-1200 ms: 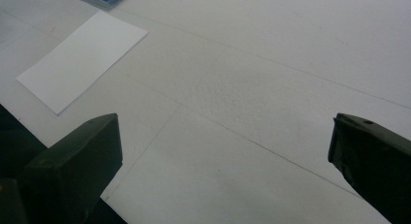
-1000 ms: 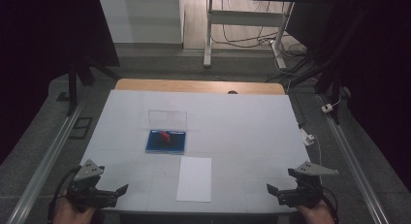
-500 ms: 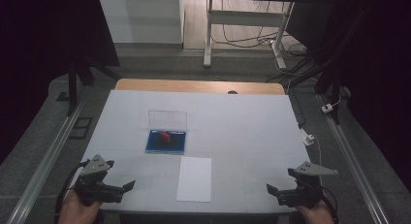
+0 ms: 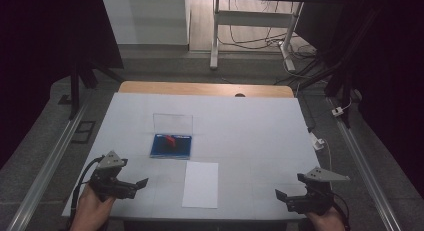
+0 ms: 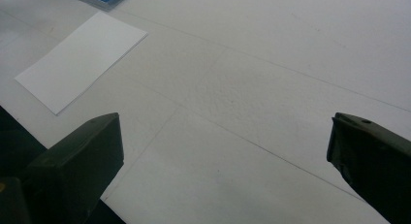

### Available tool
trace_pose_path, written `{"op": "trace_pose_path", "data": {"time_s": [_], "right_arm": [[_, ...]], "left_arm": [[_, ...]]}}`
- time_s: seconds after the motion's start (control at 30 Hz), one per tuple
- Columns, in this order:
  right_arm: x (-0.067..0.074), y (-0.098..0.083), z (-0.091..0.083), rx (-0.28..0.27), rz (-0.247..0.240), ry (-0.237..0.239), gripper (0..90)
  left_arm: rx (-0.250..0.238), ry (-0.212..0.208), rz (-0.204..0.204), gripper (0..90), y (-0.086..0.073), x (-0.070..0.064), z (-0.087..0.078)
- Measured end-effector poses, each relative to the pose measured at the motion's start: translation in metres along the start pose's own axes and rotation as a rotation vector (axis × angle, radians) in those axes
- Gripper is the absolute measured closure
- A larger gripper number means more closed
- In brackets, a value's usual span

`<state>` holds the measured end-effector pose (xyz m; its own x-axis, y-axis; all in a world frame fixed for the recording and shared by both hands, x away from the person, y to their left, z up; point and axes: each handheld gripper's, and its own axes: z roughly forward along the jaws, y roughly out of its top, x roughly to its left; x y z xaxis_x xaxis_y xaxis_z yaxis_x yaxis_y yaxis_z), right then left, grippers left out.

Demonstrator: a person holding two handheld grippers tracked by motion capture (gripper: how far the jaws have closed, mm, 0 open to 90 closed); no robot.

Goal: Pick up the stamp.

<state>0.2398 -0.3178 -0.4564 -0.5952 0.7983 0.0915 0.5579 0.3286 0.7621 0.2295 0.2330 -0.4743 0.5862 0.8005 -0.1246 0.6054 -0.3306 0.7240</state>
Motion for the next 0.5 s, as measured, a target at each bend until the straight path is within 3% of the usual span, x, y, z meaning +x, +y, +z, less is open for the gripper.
{"op": "trace_pose_path", "data": {"time_s": [0.17,0.4,0.5], "right_arm": [[0.001,0.0,0.0,0.011,-0.005,0.01,0.0],[0.003,0.0,0.0,0.023,-0.008,0.01,0.0],[0.004,0.0,0.0,0.023,-0.002,-0.01,0.0]], "left_arm": [[-0.004,-0.033,0.006,0.5,0.006,0.003,0.009],[-0.016,-0.037,0.018,0.1,0.017,0.006,0.02],[-0.019,-0.041,0.018,0.1,0.022,0.008,0.026]]}}
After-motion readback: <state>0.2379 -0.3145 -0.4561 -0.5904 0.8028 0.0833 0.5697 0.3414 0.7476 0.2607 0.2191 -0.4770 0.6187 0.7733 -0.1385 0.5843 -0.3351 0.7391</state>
